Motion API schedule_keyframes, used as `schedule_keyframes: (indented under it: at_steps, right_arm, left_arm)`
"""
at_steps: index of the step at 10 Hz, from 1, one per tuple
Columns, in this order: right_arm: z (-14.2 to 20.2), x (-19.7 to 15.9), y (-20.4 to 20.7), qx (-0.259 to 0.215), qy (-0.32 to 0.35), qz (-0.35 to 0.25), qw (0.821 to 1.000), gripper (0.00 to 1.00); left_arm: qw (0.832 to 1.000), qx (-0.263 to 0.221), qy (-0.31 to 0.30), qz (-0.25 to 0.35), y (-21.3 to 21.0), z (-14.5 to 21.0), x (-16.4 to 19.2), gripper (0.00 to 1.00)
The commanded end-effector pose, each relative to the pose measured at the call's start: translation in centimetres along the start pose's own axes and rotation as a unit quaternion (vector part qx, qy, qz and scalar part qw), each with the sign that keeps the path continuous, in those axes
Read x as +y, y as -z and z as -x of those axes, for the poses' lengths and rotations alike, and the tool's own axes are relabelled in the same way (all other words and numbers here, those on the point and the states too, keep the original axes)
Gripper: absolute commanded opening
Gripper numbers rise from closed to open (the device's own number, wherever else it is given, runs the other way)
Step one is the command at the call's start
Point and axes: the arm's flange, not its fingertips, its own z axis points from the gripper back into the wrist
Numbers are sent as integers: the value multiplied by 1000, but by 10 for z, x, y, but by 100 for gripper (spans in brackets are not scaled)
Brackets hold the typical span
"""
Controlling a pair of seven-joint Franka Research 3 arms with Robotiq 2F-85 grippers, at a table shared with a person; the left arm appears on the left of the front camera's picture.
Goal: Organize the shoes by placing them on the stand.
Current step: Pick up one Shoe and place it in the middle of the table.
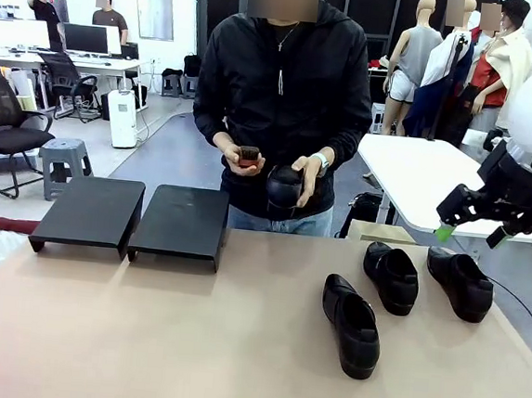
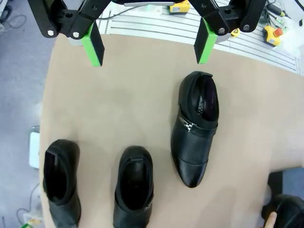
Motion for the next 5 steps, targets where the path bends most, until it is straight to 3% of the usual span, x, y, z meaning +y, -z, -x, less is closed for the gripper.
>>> schedule_keyframes:
  at_steps: [1,5]
  right_arm:
    - [-32,7,19,24,13,7,1000,100]
    - [-136,-17,109,91,49,-3,995,100]
  left_arm:
    - [1000,-4,10,8,-1,-1,0,100]
    - [1000,-4,10,8,-1,-1,0,100]
